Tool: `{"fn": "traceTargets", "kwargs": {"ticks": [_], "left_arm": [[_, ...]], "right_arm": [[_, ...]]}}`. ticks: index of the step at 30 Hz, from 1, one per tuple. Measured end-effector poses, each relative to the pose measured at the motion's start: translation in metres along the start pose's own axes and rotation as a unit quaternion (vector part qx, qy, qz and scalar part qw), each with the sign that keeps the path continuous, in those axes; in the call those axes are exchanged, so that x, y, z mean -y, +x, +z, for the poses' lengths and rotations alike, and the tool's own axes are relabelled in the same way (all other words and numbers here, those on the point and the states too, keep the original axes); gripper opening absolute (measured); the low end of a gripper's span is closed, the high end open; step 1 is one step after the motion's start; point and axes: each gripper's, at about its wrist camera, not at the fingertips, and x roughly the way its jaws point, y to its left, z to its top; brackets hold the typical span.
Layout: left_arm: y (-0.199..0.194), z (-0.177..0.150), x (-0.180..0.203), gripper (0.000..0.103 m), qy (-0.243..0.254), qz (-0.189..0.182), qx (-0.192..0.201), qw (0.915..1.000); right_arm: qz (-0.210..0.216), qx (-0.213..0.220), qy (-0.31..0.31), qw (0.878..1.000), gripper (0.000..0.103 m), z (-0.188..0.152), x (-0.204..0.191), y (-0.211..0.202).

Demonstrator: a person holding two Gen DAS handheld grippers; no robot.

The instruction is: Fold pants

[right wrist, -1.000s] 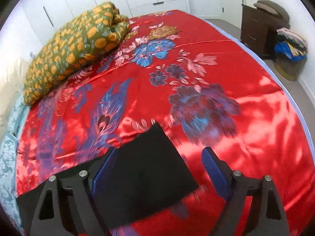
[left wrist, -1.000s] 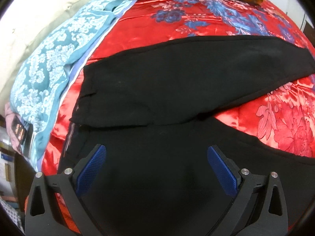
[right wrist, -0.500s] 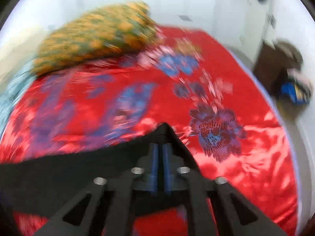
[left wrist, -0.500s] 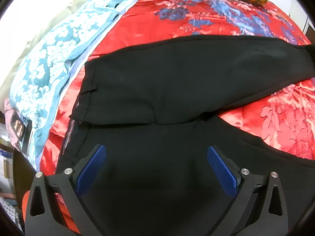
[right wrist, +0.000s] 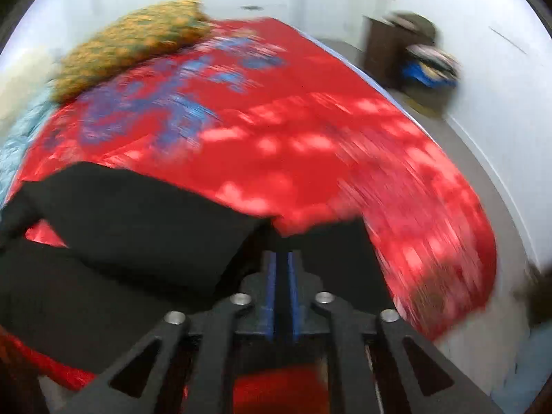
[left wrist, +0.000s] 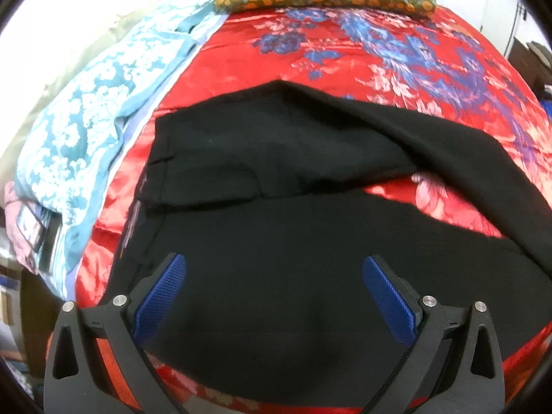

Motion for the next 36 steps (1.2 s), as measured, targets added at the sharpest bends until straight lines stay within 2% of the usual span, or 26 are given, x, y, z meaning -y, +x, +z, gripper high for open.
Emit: {"fn": "traceTargets", "kwargs": {"ticks": [1, 3, 4, 6, 8, 10, 13, 14, 17, 18, 19, 20, 23, 27, 32, 36], "left_arm": [[0.000, -0.002, -0.003, 0.102, -0.004, -0.004, -0.004, 1.0000], [-0.005, -0.007, -0.012, 0.102, -0.021, -0.016, -0.003, 0.9996], [-0.009, -0.011, -0.018, 0.102, -0.031, -0.020, 0.000, 0.9993], [-0.016, -0.017, -0.029, 0.102, -0.042, -0.025, 0.010, 0.9987], [-0.021, -0.021, -0.036, 0.102, -0.047, -0.030, 0.016, 0.9983], [-0.024, -0.026, -0.042, 0.102, -0.052, -0.035, 0.019, 0.9978], [-0.028, -0.031, -0.049, 0.102, -0.060, -0.046, 0.023, 0.9969], [-0.029, -0.033, -0.050, 0.102, -0.060, -0.049, 0.026, 0.9966], [-0.030, -0.038, -0.049, 0.102, -0.047, -0.054, 0.025, 0.9971], [-0.028, -0.041, -0.047, 0.102, -0.037, -0.058, 0.021, 0.9974], [-0.026, -0.043, -0.046, 0.102, -0.030, -0.060, 0.016, 0.9976], [-0.024, -0.045, -0.045, 0.102, -0.024, -0.060, 0.011, 0.9978], [-0.017, -0.052, -0.043, 0.102, -0.013, -0.055, 0.003, 0.9984], [-0.015, -0.052, -0.029, 0.102, 0.014, -0.028, 0.005, 0.9995], [-0.026, -0.044, -0.009, 0.102, 0.048, -0.002, 0.037, 0.9982], [-0.028, -0.039, 0.004, 0.102, 0.066, 0.011, 0.050, 0.9965]], "right_arm": [[-0.001, 0.002, 0.015, 1.000, 0.039, -0.007, 0.006, -0.007], [-0.011, 0.029, 0.047, 0.998, 0.055, -0.020, 0.013, -0.033], [-0.012, 0.040, 0.056, 0.998, 0.060, -0.022, 0.014, -0.041], [0.005, 0.058, 0.086, 0.995, 0.061, -0.034, 0.014, -0.062], [0.083, 0.054, 0.143, 0.985, 0.061, -0.049, 0.011, -0.069], [0.185, 0.030, 0.210, 0.960, 0.061, -0.054, -0.001, -0.052], [0.283, -0.008, 0.267, 0.921, 0.061, -0.067, -0.027, -0.018], [0.295, -0.025, 0.270, 0.916, 0.061, -0.068, -0.038, -0.003], [0.255, -0.037, 0.272, 0.927, 0.061, -0.068, -0.055, 0.036], [0.243, -0.043, 0.281, 0.927, 0.061, -0.069, -0.054, 0.046], [0.234, -0.048, 0.310, 0.920, 0.061, -0.070, -0.050, 0.057], [0.236, -0.033, 0.338, 0.910, 0.061, -0.071, -0.046, 0.059], [0.221, -0.006, 0.347, 0.911, 0.062, -0.062, -0.047, 0.055], [0.224, -0.006, 0.352, 0.909, 0.062, -0.061, -0.046, 0.063], [0.207, 0.001, 0.301, 0.931, 0.062, -0.054, -0.049, 0.059], [0.202, 0.008, 0.291, 0.935, 0.062, -0.056, -0.046, 0.061]]}}
